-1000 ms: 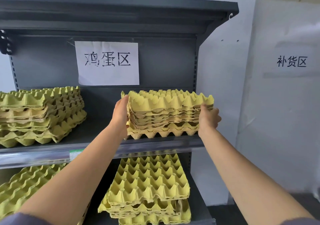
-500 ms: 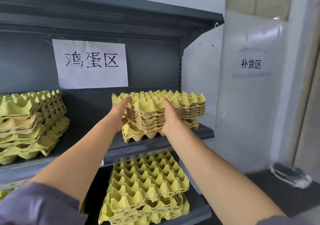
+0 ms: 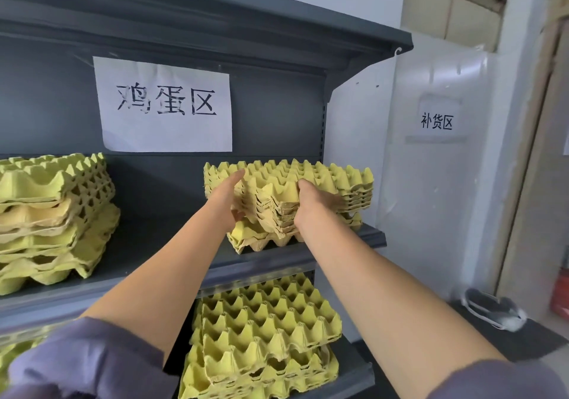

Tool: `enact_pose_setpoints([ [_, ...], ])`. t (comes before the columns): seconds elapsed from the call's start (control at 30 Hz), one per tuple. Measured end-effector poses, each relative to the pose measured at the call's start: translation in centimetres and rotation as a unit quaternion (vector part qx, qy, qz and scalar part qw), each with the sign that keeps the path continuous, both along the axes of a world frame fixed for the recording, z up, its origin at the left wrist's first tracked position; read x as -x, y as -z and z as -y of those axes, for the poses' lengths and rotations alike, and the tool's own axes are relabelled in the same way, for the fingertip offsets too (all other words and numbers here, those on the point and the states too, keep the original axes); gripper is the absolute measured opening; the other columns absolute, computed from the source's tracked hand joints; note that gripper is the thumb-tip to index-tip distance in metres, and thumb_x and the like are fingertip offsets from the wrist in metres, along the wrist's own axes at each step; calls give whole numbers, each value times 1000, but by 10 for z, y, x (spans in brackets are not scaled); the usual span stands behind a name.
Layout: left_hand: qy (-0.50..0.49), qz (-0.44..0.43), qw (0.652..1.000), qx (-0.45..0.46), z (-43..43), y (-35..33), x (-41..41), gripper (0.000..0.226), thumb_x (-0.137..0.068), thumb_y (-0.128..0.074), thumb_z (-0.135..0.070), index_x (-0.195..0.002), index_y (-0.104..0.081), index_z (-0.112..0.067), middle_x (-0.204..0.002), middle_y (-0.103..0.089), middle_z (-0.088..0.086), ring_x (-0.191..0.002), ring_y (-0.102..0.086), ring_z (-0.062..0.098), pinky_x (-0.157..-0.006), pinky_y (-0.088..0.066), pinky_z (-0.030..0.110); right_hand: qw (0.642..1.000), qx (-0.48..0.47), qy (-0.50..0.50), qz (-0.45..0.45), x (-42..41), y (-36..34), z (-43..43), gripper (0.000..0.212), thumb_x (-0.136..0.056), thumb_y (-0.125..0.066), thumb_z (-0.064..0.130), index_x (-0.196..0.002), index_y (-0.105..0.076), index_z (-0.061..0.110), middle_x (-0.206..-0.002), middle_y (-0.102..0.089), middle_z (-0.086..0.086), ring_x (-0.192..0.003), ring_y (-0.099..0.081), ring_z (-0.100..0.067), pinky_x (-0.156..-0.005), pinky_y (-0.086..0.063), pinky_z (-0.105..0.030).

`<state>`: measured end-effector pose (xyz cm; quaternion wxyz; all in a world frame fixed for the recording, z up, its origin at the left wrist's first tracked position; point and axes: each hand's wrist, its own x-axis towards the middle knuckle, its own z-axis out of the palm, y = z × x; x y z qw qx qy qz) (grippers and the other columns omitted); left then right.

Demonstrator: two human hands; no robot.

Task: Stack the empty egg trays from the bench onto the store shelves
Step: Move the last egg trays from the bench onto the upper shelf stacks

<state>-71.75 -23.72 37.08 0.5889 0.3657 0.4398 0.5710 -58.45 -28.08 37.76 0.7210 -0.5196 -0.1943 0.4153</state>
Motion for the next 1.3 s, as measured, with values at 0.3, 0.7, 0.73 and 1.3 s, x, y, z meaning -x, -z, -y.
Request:
enact_pose_setpoints([
  [0.3, -29, 20, 999, -4, -13, -6, 17, 72, -82, -65, -48, -143, -34, -25, -145, -34, 5, -128, -39, 28, -100, -41, 35, 998, -53, 9, -37, -24, -5, 2, 73, -75, -75, 24, -136, -36, 17, -125, -56, -6, -106, -58, -27, -94, -49, -43],
  [0.7, -43, 96, 991, -87, -15, -11, 26, 84, -54, -66, -74, -123, -57, -27, -120, -63, 1, -102, -64, 23, -81, -55, 39, 980, -34, -196, 23, -102, -13, 11, 38, -86, -58, 34, -115, -68, 12, -108, -70, -17, -96, -68, -35, -82, -54, -55],
  [0.73, -37, 85, 992, -90, -12, -13, 24, 85, -54, -68, -73, -124, -56, -26, -121, -61, 2, -102, -63, 23, -80, -56, 38, 977, -37, -205, 32, -107, -15, 10, 38, -88, -55, 32, -117, -67, 11, -109, -69, -17, -95, -68, -35, -77, -56, -52],
  [1.3, -81, -88, 977, -175, 27, 17, 3, 65, -76, -57, -63, -124, -55, -19, -116, -66, 5, -105, -64, 22, -87, -53, 43, 924, -53, -360, 116, -170, -22, -60, 30, -97, -41, 22, -86, -64, 6, -77, -70, -16, -59, -69, -28, -49, -57, -41],
])
